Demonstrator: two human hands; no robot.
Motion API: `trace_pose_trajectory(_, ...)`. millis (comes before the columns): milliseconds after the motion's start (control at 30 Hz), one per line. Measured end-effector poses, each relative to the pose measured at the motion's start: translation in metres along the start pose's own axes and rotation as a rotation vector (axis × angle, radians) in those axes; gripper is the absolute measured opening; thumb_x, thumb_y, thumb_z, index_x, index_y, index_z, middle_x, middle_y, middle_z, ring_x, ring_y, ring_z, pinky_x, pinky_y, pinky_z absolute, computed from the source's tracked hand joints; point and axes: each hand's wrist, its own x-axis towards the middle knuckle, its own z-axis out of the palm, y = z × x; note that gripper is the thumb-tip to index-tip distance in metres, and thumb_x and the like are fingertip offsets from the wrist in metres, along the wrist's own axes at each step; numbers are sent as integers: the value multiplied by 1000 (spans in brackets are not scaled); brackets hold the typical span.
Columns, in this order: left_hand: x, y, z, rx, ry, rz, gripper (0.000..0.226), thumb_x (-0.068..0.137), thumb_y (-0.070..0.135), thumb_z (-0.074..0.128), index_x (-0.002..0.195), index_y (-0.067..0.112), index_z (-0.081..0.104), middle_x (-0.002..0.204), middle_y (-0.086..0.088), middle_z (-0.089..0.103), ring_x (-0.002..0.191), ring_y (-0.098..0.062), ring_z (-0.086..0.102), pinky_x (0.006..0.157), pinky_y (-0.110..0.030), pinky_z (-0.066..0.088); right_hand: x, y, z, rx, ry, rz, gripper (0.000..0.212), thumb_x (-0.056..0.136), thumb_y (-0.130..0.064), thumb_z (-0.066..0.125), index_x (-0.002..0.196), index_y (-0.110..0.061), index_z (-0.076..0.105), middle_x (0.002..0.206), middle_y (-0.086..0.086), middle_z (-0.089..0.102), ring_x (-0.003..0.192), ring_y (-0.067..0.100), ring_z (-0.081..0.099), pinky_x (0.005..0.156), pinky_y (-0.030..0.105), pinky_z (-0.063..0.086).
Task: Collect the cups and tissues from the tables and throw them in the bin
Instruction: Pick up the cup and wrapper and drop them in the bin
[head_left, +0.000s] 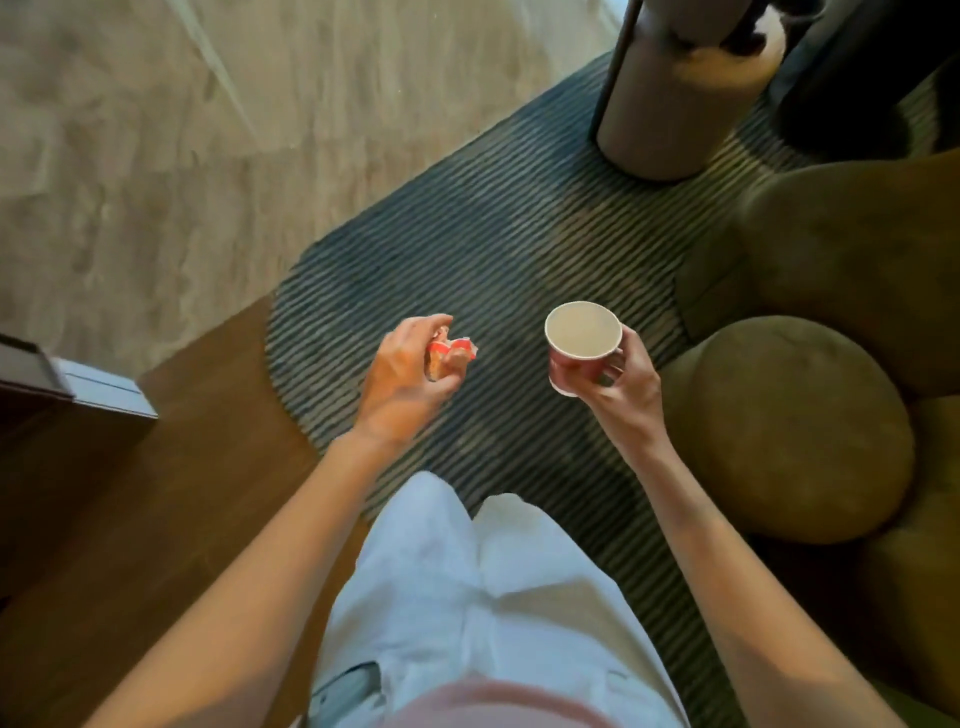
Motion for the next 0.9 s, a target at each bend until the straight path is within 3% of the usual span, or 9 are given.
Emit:
trace_pose_trajectory(133,102,-15,3,38,28,-38,49,74,26,70,119,10,59,112,-9,61,101,-26,59,88,-44,49,103,-4,22,-9,-3,-29,71,70,-37,83,128,-16,47,123,4,58,110,11,58,91,32,54)
trace_pose_trajectory(367,313,-73,-18,23,46,-66,50,77,26,74,123,16,57,115,-5,61,103,-21,59,88,-38,50,306,-21,64,-31,37,4,72,69,-36,84,128,-17,48,124,2,58,110,10,57,90,29,53)
trace_pose_trajectory(567,483,-86,-34,46,-1,9,46,76,21,75,119,13,59,112,-6,63,100,-24,60,87,-43,50,456,-41,75,-20,79,85,71,68,-38,84,126,-28,45,124,-5,56,110,5,55,86,11,46)
trace_pose_trajectory(900,775,-99,11,75,-105,95,50,73,18,74,119,12,58,112,-5,62,100,-24,60,85,-40,51,726,-25,84,15,123,141,70,66,-35,85,124,-23,49,122,-2,58,109,9,58,89,24,52)
